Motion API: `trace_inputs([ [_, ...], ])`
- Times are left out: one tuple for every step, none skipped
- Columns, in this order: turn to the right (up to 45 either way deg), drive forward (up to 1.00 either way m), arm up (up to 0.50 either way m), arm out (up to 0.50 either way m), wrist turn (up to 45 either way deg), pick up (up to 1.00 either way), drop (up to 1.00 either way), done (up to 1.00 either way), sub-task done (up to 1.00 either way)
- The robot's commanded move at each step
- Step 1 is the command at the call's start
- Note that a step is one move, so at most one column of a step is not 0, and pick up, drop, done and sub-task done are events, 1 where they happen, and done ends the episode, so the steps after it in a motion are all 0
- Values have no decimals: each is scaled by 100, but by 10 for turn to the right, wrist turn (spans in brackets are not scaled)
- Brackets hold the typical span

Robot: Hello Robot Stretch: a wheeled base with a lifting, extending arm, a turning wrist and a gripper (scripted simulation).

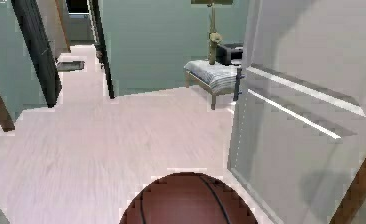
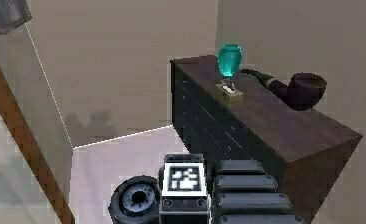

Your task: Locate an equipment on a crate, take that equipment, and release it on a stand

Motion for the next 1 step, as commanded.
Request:
trace_inputs([
  [-240,0,0,0,0,0,0,0,0],
])
